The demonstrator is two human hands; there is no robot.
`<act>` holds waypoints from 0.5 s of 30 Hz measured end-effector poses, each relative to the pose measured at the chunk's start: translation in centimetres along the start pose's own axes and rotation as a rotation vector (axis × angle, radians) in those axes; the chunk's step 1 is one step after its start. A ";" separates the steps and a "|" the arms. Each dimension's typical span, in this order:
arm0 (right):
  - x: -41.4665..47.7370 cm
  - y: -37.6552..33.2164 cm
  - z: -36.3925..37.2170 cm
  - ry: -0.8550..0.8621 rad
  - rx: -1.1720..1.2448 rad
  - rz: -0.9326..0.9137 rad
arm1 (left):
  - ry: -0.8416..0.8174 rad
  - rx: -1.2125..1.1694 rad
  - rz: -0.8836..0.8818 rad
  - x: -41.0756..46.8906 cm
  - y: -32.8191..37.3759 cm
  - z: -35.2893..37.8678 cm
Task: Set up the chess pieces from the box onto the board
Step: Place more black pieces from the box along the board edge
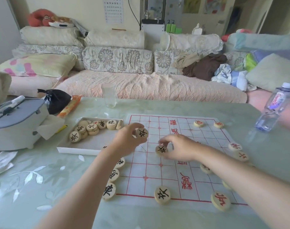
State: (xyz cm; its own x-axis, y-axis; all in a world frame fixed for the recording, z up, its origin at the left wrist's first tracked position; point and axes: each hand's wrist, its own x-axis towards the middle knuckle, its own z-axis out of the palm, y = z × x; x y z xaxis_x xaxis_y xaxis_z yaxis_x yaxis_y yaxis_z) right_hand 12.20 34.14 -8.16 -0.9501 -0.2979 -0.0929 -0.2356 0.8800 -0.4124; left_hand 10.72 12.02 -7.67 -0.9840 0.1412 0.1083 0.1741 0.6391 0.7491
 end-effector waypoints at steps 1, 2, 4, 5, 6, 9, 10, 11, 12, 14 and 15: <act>-0.5 0.3 0.2 -0.033 -0.010 0.003 | -0.016 -0.018 -0.002 0.0 0.2 0.6; -0.9 0.5 0.4 -0.064 -0.017 0.006 | -0.034 -0.029 -0.003 0.0 0.4 1.1; -1.5 0.6 0.7 -0.104 -0.028 0.012 | -0.042 -0.045 -0.010 0.2 0.7 1.9; -1.7 0.6 0.8 -0.114 -0.028 0.010 | -0.031 -0.065 -0.024 0.2 1.0 2.2; -1.8 0.5 0.9 -0.117 -0.028 0.000 | -0.016 -0.109 -0.045 0.3 1.3 2.5; -1.7 0.2 1.3 -0.140 -0.025 -0.037 | -0.005 -0.325 -0.118 0.6 1.7 3.1; -1.6 0.3 1.5 -0.143 -0.017 -0.041 | -0.015 -0.374 -0.131 0.7 1.7 3.2; -1.5 0.3 1.6 -0.145 -0.003 -0.041 | -0.026 -0.390 -0.138 0.8 1.6 3.3; -1.3 0.4 1.6 -0.149 0.013 -0.037 | -0.031 -0.386 -0.143 0.8 1.5 3.3; -0.9 0.5 1.3 -0.157 0.051 -0.020 | -0.036 -0.370 -0.152 0.8 1.3 3.4; -0.7 0.5 1.0 -0.156 0.079 -0.006 | -0.043 -0.375 -0.158 0.8 1.2 3.4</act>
State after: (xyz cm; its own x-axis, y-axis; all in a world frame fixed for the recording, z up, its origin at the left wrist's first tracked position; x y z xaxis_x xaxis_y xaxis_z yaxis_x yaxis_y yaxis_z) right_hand 12.94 34.39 -9.24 -0.9037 -0.3627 -0.2274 -0.2189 0.8480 -0.4827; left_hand 10.24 15.48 -8.93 -0.9938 0.1001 -0.0483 -0.0118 0.3367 0.9416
